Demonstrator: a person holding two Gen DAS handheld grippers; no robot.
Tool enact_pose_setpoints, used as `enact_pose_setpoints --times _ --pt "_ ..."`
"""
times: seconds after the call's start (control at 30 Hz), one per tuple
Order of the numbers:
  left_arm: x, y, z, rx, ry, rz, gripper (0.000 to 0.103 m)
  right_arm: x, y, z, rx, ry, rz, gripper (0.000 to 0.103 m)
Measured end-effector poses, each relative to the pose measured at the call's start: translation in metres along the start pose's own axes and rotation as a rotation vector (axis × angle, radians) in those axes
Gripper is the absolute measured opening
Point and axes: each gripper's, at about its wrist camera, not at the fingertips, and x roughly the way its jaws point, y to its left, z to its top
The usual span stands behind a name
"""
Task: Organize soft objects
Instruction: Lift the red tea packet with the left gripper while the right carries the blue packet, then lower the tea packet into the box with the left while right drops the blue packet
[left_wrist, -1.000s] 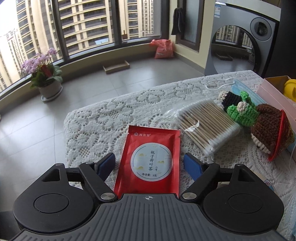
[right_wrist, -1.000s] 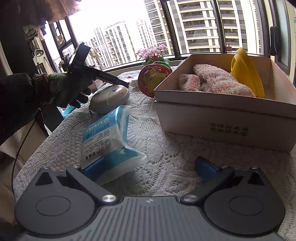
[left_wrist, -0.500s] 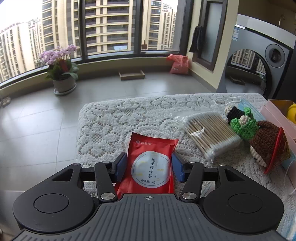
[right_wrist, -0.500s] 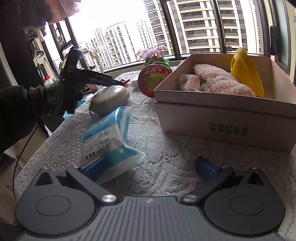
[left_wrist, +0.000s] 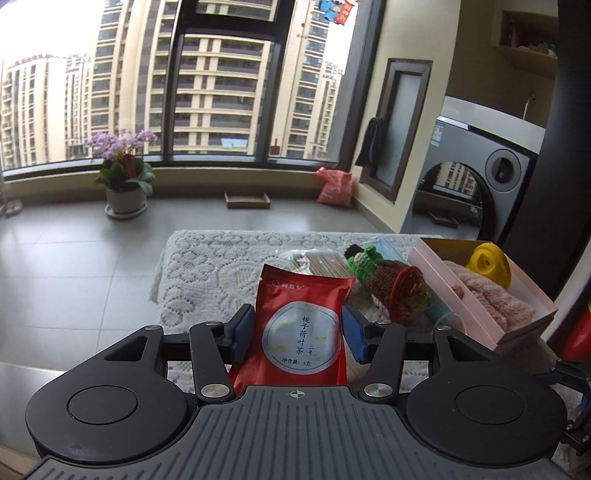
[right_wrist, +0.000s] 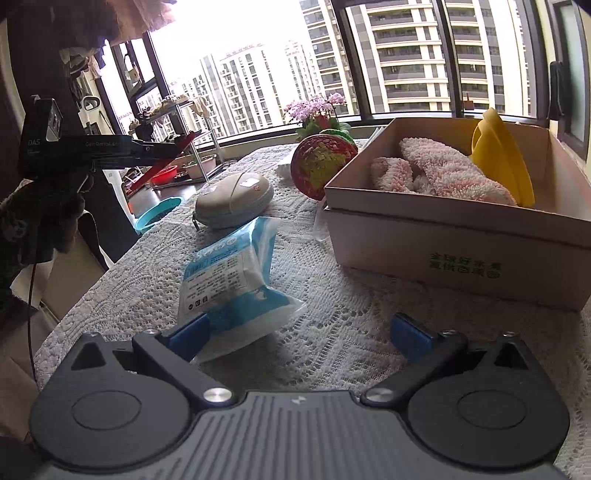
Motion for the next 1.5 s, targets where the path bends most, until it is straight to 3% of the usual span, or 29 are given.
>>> enact_pose_setpoints --times 0.23,0.37,0.4,0.43,0.5,0.57,0.67,0.8,0.93,1.07,1.2,1.33,1.37,1.5 --pt "-0.035 -0.049 -0.075 -0.054 0.093 -0.039 0.057 0.007 0.056 0.015 -0.231 -0.009 -0.030 0.103" --pt "-0.044 -0.058 -0.105 -0.086 0.117 -0.056 0.057 0.035 0.071 0.032 -0.276 0.031 -0.031 0.102" --pt "-0.047 -0.058 -0.111 -0.106 0.124 -0.068 0.057 0.043 0.072 0.034 -0.274 0.060 -0.031 0.095" --pt "-0.050 -0.061 -0.116 -0.112 0.129 -0.077 0.057 0.048 0.073 0.036 -0.273 0.087 -0.037 0.076" --pt "-0.054 -0.067 -0.119 -0.095 0.137 -0.088 0.057 0.045 0.077 0.036 -0.282 0.130 -0.034 0.054" --pt "-0.060 -0.077 -0.122 -0.060 0.141 -0.109 0.057 0.024 0.078 0.035 -0.279 0.099 -0.024 0.054" --pt "-0.063 -0.098 -0.117 -0.008 0.139 -0.166 0.057 -0.026 0.070 0.024 -0.252 0.036 -0.014 0.053" --pt "-0.058 -0.131 -0.098 0.053 0.110 -0.260 0.057 -0.091 0.042 0.005 -0.190 -0.062 -0.108 0.053" --pt "-0.033 -0.169 -0.050 0.137 0.027 -0.310 0.057 -0.135 0.005 -0.012 -0.099 -0.143 -0.247 0.053" --pt "0.021 -0.201 0.005 0.096 -0.013 -0.315 0.057 -0.151 -0.025 -0.023 0.000 -0.188 -0.303 0.053" --pt "0.094 -0.234 0.035 0.046 -0.027 -0.252 0.064 -0.149 -0.045 -0.024 0.060 -0.200 -0.309 0.053" --pt "0.168 -0.245 0.031 0.003 0.153 -0.087 0.067 -0.144 -0.047 -0.023 0.059 -0.202 -0.316 0.053" --pt "0.178 -0.242 0.027 -0.006 0.184 -0.085 0.075 -0.142 -0.049 -0.021 0.058 -0.201 -0.316 0.053" --pt "0.169 -0.230 0.023 -0.009 0.121 -0.133 0.070 -0.132 -0.063 -0.001 0.055 -0.219 -0.327 0.053"
